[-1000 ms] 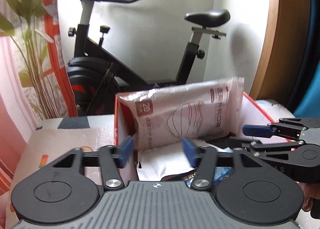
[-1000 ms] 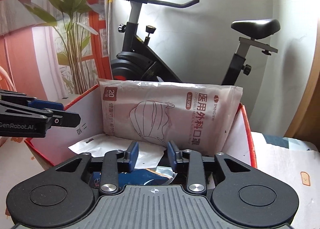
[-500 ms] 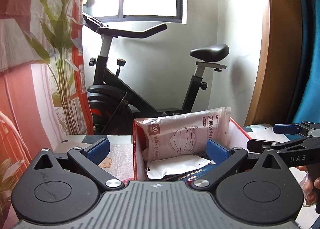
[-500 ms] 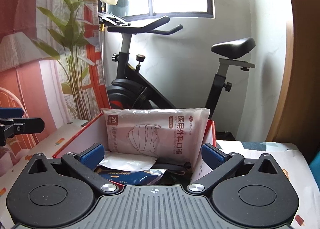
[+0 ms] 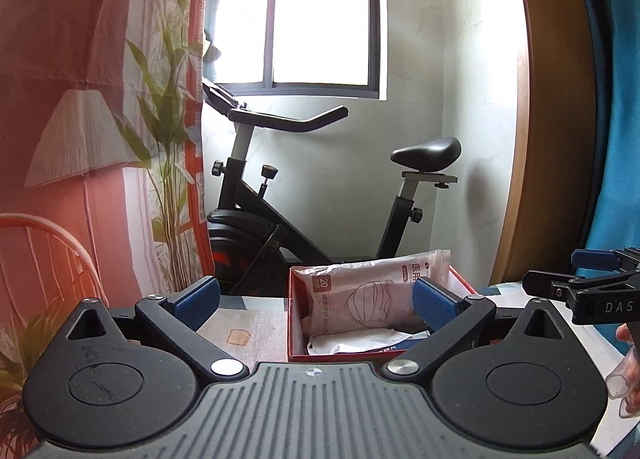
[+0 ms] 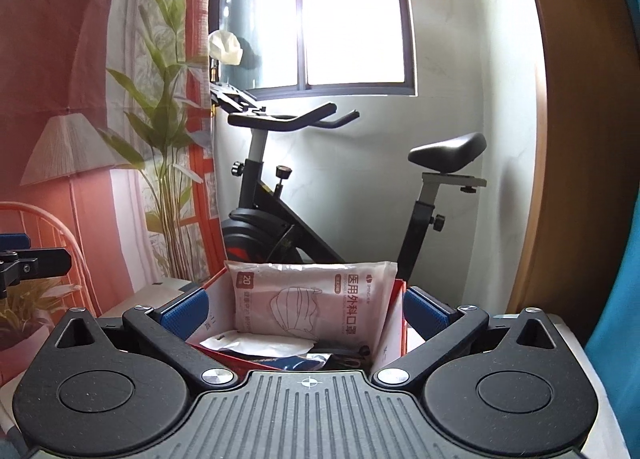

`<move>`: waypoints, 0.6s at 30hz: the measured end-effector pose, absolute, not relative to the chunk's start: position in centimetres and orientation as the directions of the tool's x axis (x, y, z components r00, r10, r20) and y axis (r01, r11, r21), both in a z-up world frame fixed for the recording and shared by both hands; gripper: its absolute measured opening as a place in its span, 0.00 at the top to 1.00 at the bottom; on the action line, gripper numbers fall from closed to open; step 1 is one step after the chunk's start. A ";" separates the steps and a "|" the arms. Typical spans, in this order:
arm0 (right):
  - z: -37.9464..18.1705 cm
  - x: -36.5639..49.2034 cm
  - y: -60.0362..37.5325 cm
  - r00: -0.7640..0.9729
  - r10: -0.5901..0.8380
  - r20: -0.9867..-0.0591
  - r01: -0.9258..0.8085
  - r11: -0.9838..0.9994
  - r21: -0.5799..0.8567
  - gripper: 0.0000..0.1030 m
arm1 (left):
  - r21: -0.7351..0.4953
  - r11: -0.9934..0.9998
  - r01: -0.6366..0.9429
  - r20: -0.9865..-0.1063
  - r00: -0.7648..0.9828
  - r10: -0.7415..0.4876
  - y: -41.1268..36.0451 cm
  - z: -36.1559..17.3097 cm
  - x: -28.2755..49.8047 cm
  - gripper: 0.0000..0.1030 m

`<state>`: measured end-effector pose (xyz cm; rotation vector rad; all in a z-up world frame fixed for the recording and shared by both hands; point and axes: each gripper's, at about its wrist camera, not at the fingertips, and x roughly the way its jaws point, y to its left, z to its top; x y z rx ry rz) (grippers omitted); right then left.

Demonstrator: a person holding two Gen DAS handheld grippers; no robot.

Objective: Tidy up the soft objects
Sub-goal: 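Open both grippers and raise them out of the red box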

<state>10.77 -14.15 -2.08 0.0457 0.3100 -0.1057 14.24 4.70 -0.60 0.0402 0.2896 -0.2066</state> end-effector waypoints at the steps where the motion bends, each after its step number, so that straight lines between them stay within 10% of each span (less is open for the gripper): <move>1: -2.0 10.2 -14.0 0.949 -0.100 -0.298 0.113 0.993 0.028 0.00 | 0.009 0.979 0.204 -0.281 0.940 -0.193 4.8 -0.6 13.7 0.00; 18: -4.0 3.4 -12.6 0.963 -0.134 -0.232 0.138 0.990 0.002 0.00 | -0.032 0.985 0.168 -0.238 0.956 -0.171 5.7 -2.8 7.6 0.00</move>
